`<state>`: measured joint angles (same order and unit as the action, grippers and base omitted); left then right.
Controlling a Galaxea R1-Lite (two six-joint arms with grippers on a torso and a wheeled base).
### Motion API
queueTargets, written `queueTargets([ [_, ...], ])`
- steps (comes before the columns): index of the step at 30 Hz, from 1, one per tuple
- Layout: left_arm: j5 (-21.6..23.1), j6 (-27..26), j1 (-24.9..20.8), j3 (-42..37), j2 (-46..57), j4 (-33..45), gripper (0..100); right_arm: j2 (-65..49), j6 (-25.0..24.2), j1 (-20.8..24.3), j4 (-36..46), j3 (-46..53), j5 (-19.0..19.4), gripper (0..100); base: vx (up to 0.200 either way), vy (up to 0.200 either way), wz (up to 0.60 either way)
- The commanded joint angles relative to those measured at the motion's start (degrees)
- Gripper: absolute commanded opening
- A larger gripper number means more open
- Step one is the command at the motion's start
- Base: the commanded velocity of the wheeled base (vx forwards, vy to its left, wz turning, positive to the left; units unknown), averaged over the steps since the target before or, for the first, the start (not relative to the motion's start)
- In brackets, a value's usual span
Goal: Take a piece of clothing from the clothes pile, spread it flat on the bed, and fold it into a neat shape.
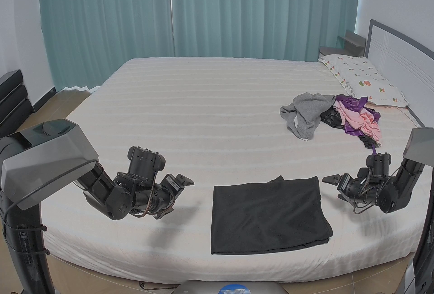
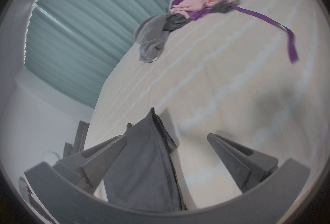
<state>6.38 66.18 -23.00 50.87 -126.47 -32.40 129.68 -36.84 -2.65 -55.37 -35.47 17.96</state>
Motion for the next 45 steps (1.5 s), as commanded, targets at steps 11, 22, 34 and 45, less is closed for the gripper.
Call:
queueTargets([
  [11,0.39,0.35,0.42,-0.07,0.08,-0.03,100,-2.59,-9.21,-0.52,-17.49,17.81,-1.7,100,0.0,0.0,0.0],
  [22,0.39,0.35,-0.11,-0.6,0.17,0.06,100,-1.36,-11.68,-0.78,-22.68,20.09,-1.17,100,0.0,-0.055,0.0],
  [34,0.39,0.35,-0.29,-0.95,0.69,0.5,100,-1.63,-11.68,-1.13,-22.77,20.09,-1.26,100,0.0,-0.2,0.0],
  [45,0.48,-6.24,-0.99,-3.85,0.61,-0.2,100,-1.36,-11.68,-0.96,-22.77,20.09,-1.26,100,0.0,-0.055,0.0],
])
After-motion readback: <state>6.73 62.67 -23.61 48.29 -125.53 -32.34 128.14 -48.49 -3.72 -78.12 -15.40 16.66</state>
